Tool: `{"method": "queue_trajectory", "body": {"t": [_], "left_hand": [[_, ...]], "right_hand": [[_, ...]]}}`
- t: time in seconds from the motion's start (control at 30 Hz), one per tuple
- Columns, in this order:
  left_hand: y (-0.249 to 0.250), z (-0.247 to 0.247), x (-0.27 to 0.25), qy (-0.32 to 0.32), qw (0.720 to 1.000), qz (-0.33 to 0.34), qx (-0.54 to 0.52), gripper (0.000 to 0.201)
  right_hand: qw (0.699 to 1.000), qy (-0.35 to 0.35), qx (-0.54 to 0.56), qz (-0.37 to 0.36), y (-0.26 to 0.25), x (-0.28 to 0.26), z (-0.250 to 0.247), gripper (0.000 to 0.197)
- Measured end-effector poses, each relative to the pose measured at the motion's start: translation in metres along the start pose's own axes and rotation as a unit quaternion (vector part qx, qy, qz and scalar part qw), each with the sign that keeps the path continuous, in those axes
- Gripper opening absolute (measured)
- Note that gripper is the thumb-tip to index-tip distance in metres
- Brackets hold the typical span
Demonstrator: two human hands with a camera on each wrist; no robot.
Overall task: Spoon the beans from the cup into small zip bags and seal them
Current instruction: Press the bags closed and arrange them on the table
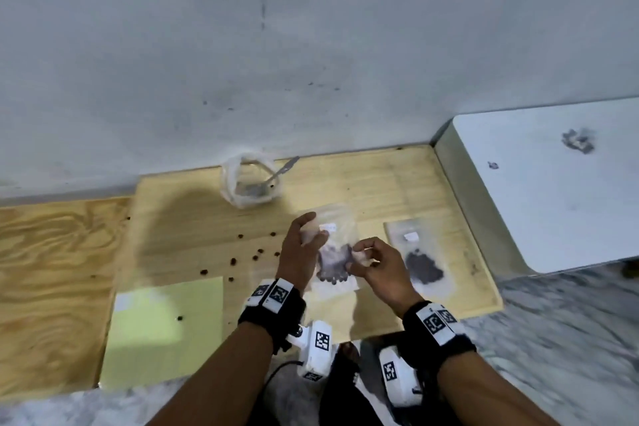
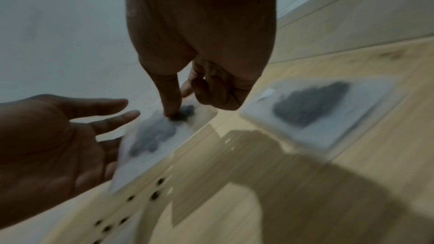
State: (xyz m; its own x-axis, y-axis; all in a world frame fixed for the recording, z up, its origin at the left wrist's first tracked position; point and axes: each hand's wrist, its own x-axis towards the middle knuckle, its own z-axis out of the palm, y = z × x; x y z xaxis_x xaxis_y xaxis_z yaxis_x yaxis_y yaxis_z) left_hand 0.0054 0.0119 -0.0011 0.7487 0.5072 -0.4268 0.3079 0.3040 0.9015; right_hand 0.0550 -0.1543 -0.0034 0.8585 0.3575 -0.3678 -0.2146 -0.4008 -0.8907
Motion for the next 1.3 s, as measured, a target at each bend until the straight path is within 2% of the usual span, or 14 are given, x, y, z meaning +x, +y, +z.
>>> {"method": "queue_trajectory", "body": {"t": [0.13,0.27,0.37,0.5,0.57,0.7,0.8,0.87,1.03,1.1,1.2,1.3], "left_hand": [[-0.02,0.075,-0.01,-0.039,0.998,-0.054,0.012,0.037],[-0.037,0.132,-0.012,-0.098,0.988,-0.118,0.021,0.042],[-0.047,0.157,-0.009,-0.101,0.983,-0.154,0.019,0.05],[-0.06,0.161,-0.009,-0.09,0.979,-0.169,0.067,0.04],[-0.06,0.156,-0.009,-0.086,0.979,-0.166,0.079,0.036],[-0.05,0.131,-0.01,-0.072,0.986,-0.126,0.079,0.025],[-0.04,0.091,-0.016,-0.052,0.99,-0.08,0.108,0.02],[-0.038,0.056,-0.021,-0.022,0.989,-0.056,0.137,0.019],[-0.055,-0.045,-0.036,0.115,0.979,-0.059,0.157,0.012],[-0.064,-0.082,-0.041,0.154,0.972,-0.07,0.162,0.013],[-0.077,-0.121,-0.046,0.159,0.968,-0.111,0.158,0.007],[-0.088,-0.137,-0.048,0.108,0.967,-0.156,0.17,0.011]], "right_hand": [[0.993,0.094,-0.04,0.054,0.025,0.014,-0.077,0.024],[0.981,0.114,-0.122,0.097,0.048,0.023,-0.128,0.028],[0.972,0.101,-0.183,0.108,0.066,0.028,-0.144,0.028],[0.952,0.073,-0.274,0.118,0.076,0.027,-0.144,0.045],[0.942,0.085,-0.306,0.108,0.072,0.024,-0.14,0.05],[0.943,0.134,-0.304,0.02,0.052,0.015,-0.12,0.038],[0.962,0.083,-0.254,-0.047,0.039,0.007,-0.085,0.025],[0.974,0.025,-0.217,-0.063,0.032,-0.001,-0.055,0.025],[0.967,-0.096,-0.236,0.003,0.03,-0.02,0.02,0.014],[0.959,-0.123,-0.253,0.038,0.032,-0.027,0.046,0.02],[0.946,-0.126,-0.292,0.06,0.031,-0.036,0.076,0.04],[0.937,-0.115,-0.319,0.082,0.028,-0.04,0.093,0.05]]}}
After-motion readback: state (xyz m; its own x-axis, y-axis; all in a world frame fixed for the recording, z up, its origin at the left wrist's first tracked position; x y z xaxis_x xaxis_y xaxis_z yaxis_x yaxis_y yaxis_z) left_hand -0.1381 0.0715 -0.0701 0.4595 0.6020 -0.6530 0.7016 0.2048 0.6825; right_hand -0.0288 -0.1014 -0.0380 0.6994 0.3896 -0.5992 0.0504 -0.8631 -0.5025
